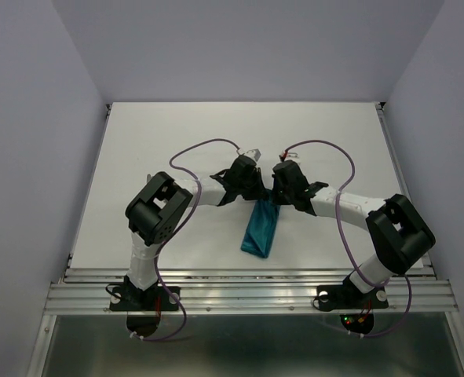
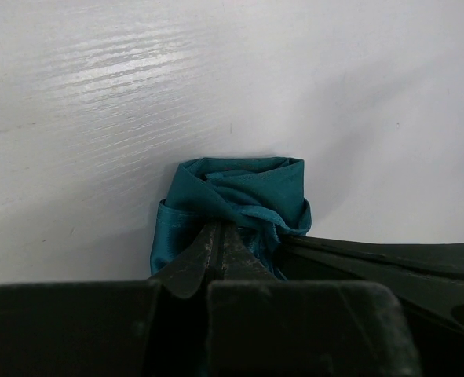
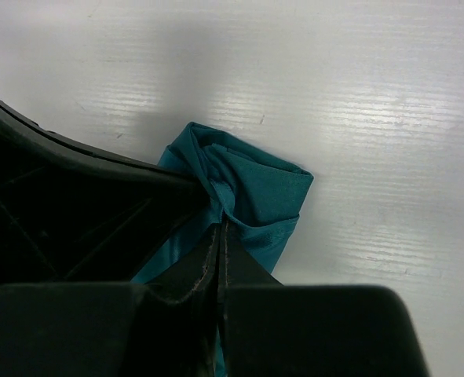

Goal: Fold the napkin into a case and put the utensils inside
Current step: Stuff the top corner of the smaller-rectangle-folded napkin into the folded napkin.

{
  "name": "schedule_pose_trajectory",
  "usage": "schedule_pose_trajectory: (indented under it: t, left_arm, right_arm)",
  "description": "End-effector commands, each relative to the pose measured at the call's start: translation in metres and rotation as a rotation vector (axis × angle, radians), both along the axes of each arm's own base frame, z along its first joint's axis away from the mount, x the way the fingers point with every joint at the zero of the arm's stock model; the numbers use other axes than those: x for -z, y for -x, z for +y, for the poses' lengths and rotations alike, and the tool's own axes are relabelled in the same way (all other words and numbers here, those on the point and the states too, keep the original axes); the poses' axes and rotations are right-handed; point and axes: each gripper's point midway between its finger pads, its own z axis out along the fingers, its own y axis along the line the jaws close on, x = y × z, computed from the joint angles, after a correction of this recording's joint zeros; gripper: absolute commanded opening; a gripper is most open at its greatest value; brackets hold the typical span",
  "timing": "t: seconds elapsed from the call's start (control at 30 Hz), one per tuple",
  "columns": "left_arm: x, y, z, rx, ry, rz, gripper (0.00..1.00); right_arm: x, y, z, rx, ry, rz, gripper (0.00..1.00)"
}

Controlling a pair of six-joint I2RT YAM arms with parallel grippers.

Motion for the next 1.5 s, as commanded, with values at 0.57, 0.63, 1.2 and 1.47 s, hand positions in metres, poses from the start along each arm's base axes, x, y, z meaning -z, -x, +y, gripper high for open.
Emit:
schedule_pose_trajectory:
  t: [0.57,0.63,1.2,1.47]
  left_arm:
    - [-0.058,0.012,-0.010,0.078,0.173,-0.065,0.00]
    - [-0.056,0.013,-0.009,0.090,0.154,-0.058,0.00]
    - [-0.022,0.030,-0.022,0.158,0.107,0.041,0.00]
    - [0.004,0.026,-0.028,0.150,0.072,0.082,0.00]
  right_arm:
    - [-0.019,-0.016,-0.011,0.069,0.002,-0.065,0.02]
    - [-0.018,-0.017,-0.014,0.078,0.000,-0.061,0.02]
    - [-0.021,-0.017,-0.010,0.062,-0.015,-0.061,0.01]
    - [-0.024,-0.014,-0.008,0.049,-0.031,-0.057,0.01]
